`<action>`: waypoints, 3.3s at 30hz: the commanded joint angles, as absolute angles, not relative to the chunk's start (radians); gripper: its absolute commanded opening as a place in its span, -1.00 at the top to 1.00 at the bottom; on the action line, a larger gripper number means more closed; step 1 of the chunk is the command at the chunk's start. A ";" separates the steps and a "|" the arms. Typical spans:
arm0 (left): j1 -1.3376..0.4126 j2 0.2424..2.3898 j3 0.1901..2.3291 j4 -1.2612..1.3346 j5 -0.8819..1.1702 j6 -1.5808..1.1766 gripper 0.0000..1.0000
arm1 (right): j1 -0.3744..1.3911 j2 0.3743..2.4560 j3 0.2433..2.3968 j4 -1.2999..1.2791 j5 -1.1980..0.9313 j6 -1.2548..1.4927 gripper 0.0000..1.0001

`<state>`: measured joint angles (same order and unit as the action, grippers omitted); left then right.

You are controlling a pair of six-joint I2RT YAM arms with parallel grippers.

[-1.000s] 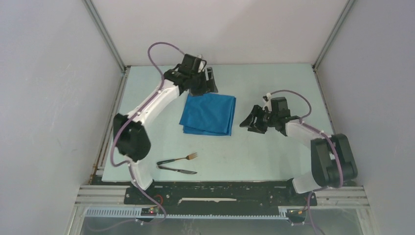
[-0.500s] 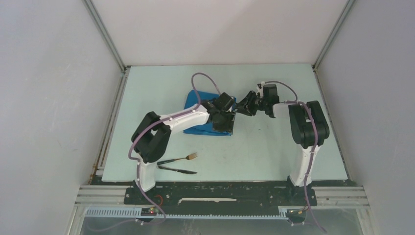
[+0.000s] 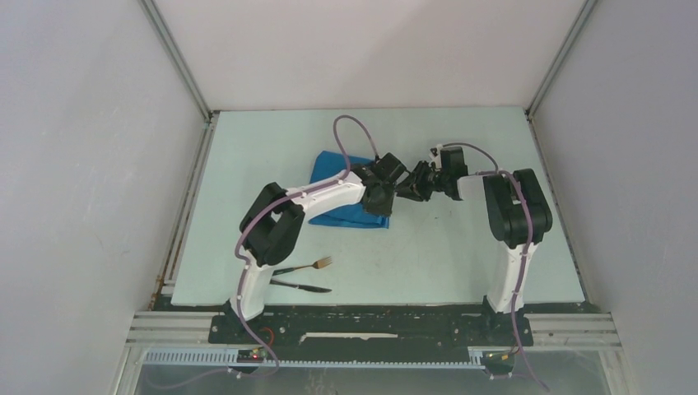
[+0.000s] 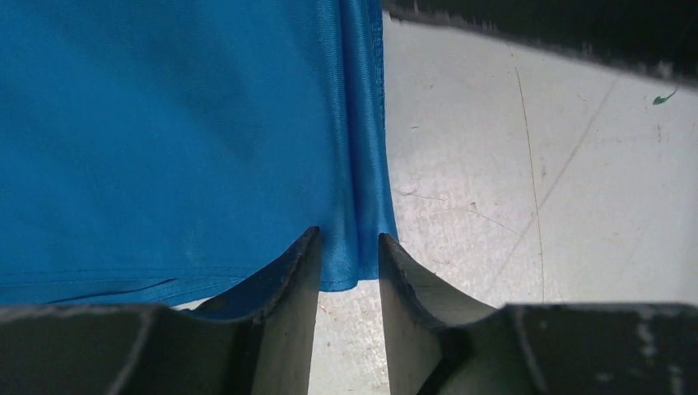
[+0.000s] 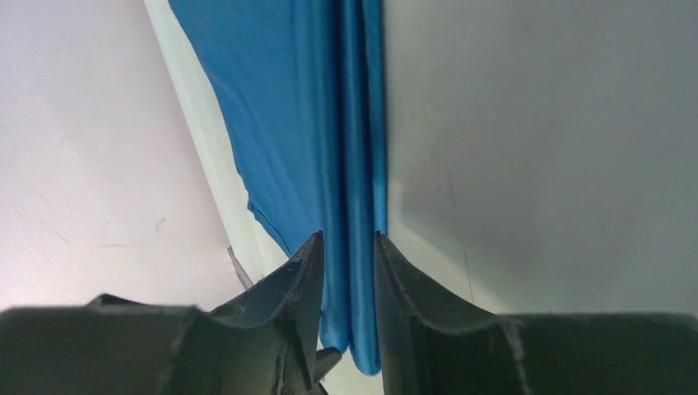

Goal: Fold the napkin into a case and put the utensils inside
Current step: Smooth out the lower triangle-folded napkin at the center of the board.

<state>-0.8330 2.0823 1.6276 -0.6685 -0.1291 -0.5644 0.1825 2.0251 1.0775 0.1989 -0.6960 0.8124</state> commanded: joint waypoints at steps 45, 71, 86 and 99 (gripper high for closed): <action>-0.874 2.066 1.662 -0.710 -0.144 -0.560 1.00 | 0.304 1.905 0.808 0.279 -0.775 0.741 0.92; -0.903 2.108 1.723 -0.724 -0.091 -0.576 1.00 | 0.301 1.904 0.805 0.276 -0.769 0.743 1.00; -0.841 1.823 1.599 -0.805 -0.069 -0.534 -0.01 | 0.226 1.767 0.720 0.157 -0.692 0.687 0.18; -0.324 1.612 1.151 -0.619 0.217 -0.560 -0.46 | 0.327 1.819 0.799 0.189 -0.694 0.722 -0.26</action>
